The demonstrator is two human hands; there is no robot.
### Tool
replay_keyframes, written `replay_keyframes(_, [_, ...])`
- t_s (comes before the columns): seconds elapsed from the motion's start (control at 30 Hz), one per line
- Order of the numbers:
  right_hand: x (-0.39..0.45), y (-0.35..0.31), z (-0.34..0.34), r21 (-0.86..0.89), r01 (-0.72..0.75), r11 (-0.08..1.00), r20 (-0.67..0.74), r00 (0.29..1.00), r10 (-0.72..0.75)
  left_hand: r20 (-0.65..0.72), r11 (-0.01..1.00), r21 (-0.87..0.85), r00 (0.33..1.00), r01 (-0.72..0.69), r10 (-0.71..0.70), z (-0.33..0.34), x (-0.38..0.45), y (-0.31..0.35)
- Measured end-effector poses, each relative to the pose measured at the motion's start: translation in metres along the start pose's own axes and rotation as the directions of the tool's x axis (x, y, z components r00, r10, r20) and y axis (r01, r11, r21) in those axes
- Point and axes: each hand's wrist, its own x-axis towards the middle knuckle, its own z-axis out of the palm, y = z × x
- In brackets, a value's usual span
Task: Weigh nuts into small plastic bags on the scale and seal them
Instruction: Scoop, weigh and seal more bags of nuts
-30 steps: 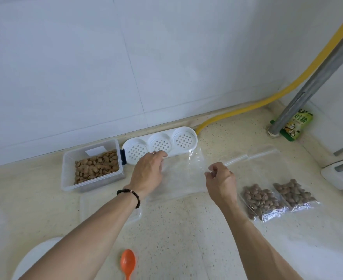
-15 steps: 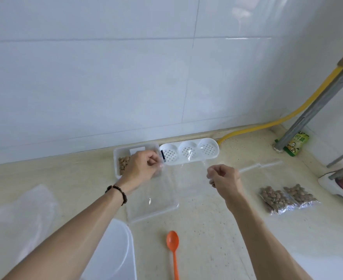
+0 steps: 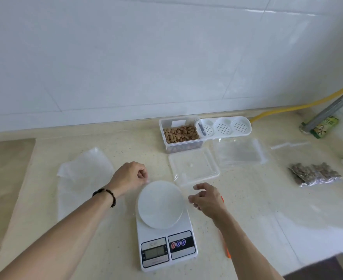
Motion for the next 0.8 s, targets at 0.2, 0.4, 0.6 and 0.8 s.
replay_keyframes(0.2, [-0.004,0.012,0.008,-0.039,-0.014,0.999,-0.052,0.999,0.012,-0.013,0.999,-0.001,0.999,0.033,-0.033,0.015,-0.006,-0.015])
replay_keyframes(0.4, [-0.02,0.018,0.007,-0.152,0.071,0.986,-0.139,0.986,-0.093,-0.19,0.993,0.11,0.982,0.043,-0.021,0.026,-0.03,-0.02])
replay_keyframes(0.6, [-0.057,0.043,0.012,-0.216,0.231,0.949,-0.245,0.928,-0.282,-0.4,0.982,0.188,0.913,-0.004,0.08,0.054,-0.104,-0.014])
replay_keyframes(0.8, [-0.095,0.094,0.036,-0.404,0.42,0.812,-0.187,0.831,-0.523,-0.376,0.974,0.219,0.916,-0.057,0.139,0.105,-0.174,-0.017])
